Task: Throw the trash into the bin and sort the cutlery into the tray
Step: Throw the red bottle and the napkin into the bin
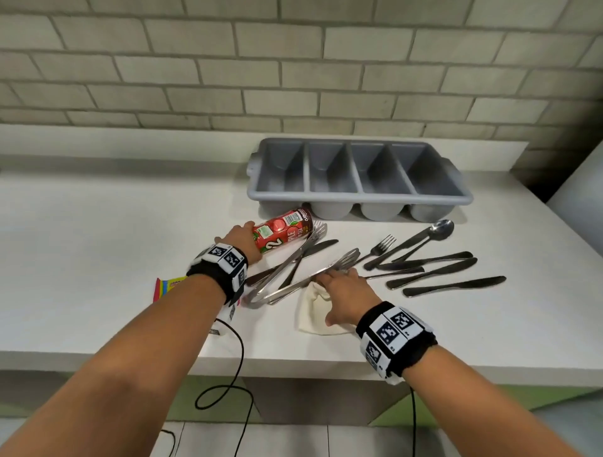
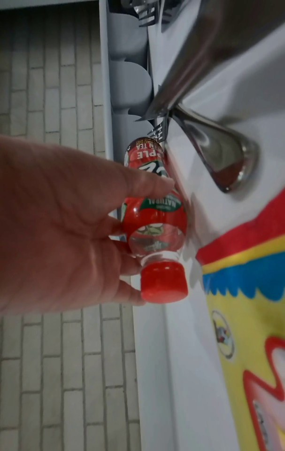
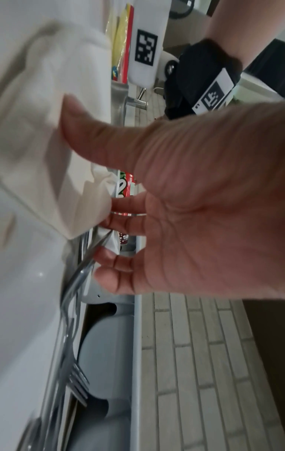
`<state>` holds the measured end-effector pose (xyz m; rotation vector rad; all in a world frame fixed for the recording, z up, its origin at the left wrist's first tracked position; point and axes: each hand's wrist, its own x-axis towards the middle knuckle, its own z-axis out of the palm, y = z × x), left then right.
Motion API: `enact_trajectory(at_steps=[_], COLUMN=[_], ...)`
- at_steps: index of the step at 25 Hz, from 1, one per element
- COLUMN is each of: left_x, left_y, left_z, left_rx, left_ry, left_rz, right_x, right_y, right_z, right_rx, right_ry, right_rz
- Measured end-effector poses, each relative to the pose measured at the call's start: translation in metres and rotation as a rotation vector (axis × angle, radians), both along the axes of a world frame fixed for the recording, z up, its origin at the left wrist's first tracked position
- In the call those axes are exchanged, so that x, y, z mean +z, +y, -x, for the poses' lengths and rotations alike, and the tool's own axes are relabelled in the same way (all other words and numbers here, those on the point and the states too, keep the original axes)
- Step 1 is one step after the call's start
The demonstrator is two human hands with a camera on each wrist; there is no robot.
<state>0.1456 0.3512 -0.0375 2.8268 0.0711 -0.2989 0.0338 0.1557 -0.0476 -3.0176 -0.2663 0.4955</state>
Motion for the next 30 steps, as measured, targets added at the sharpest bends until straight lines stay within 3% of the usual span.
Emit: enact_trajectory(at_steps=[4,11,15,19,21,24,30], left_x=[-0.004,0.01,0.037,0.053,0.056,0.053,0.002], left_y=[0.003,0.016,0.009,-0.038,-0.07,-0.129,-0.231], left_z=[0.003,0.033,0.065,0.103,0.124,0.168,0.254], left_rx=[0.005,0.005,0.016,-0.032,-0.07,-0.18,-0.369], left_ry=[-0.072,-0.184,-0.308,-0.365,-0.302,-0.064,0.416], left_rz=[0.089,0.208,0.287,0.602,0.775,0.943,0.965], right_x=[0.001,0.01,0.032,0.046,0.044,0.036,-0.013], right_y=[0.005,0.01,0.001,-0.037,-0.063,-0.117,-0.238], right_z=[-0.002,0.005,0.016,0.039,0.057,0.099,0.218], right_rx=[-0.022,-0.08,-0.203,-0.388,-0.468,-0.586,-1.015], right_ry=[-0.067,-0.175,-0.233,-0.274,-0.343,-0.454,-0.522], right_rz=[0.081,-0.037,-0.332,-0.662,-0.717,-0.761,-0.773])
